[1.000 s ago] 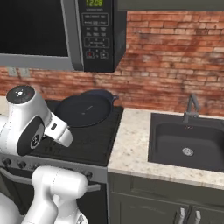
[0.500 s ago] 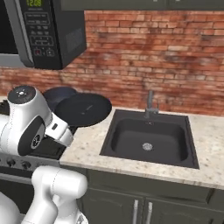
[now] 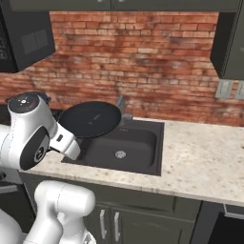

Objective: Move the pot and pan from the stove into the sink.

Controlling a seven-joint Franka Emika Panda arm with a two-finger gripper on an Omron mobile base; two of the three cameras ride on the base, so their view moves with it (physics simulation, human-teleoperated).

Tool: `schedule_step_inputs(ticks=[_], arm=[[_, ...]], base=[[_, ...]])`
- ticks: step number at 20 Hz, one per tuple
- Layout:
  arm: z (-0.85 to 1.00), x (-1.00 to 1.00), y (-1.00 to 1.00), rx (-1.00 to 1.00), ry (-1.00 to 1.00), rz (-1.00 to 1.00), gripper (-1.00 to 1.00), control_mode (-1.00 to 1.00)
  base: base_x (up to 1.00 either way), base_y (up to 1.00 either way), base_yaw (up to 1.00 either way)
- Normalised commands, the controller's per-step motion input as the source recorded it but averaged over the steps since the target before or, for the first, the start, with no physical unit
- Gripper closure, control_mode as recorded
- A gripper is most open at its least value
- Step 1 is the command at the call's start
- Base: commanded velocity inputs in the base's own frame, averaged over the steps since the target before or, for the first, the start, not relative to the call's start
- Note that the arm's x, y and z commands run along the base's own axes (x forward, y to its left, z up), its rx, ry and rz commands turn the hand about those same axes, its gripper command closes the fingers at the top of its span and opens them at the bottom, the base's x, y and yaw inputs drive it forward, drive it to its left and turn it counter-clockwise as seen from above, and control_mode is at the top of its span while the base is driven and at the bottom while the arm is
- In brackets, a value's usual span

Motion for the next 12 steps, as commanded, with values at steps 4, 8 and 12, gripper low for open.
schedule_step_inputs(ticks=[4,8,12], arm=[[0.0,0.0,0.0,0.0,0.0,0.0,1.0,1.0],[0.0,0.0,0.0,0.0,0.0,0.0,1.0,-1.0],[0.0,0.0,0.0,0.0,0.0,0.0,1.0,-1.0]], base=[[0.0,-0.46,0.0],[0.0,-0.01,0.0],[0.0,0.0,0.0]])
